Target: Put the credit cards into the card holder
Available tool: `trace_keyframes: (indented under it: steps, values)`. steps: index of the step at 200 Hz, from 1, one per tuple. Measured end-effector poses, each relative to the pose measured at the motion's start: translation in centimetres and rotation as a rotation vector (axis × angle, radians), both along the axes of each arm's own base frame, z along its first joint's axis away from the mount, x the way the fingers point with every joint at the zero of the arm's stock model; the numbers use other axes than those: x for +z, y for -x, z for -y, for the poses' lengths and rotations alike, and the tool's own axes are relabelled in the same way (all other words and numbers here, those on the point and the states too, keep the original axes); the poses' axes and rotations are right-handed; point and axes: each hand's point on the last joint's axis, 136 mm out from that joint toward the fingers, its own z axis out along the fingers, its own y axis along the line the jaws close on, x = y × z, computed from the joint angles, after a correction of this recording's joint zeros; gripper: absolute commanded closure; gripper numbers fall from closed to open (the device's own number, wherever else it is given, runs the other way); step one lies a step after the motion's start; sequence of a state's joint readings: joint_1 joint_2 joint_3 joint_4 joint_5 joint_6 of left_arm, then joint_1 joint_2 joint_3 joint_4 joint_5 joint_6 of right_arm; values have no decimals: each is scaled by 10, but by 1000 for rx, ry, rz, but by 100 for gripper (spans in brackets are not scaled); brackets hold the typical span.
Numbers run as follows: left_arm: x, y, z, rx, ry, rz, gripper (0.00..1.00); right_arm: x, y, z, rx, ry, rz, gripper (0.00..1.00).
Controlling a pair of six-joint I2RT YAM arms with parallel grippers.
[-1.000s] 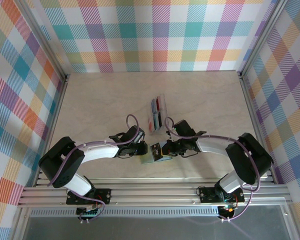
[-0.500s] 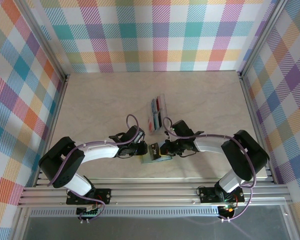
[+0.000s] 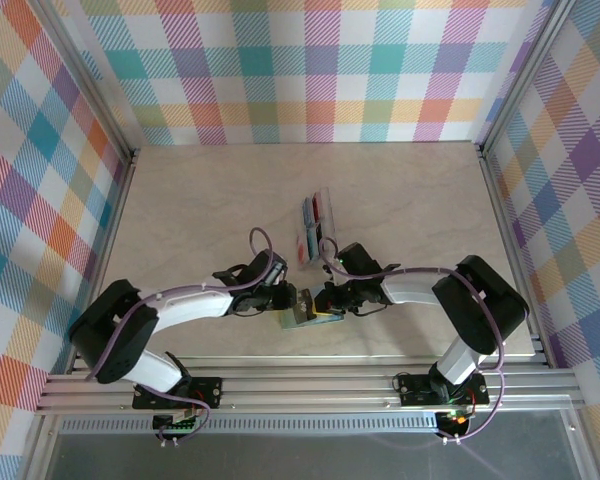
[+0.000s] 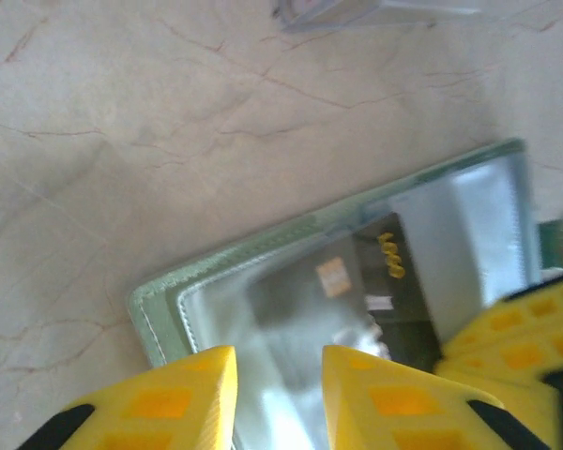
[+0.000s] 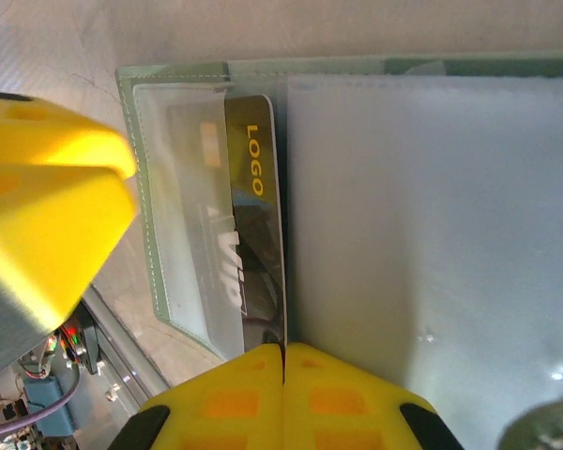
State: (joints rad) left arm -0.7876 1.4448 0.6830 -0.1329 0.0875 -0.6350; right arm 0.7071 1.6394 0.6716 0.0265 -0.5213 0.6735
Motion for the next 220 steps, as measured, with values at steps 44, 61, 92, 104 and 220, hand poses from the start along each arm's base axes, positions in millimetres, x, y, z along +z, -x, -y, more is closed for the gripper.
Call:
trace_keyframes:
  steps: [44, 61, 92, 104, 220]
  values:
    - [40, 1, -6, 20, 59, 78, 80, 0, 0, 0, -2, 3, 2, 100]
    - [38, 3, -12, 27, 46, 83, 92, 0, 0, 0, -2, 3, 2, 100]
    - [13, 13, -22, 29, -3, 31, 98, 0, 0, 0, -2, 3, 2, 100]
    - [4, 16, -25, 28, -22, 10, 98, 0, 0, 0, -2, 3, 2, 100]
    - [-25, 16, -19, 16, -44, -30, 98, 4, 6, -16, 33, -6, 10, 100]
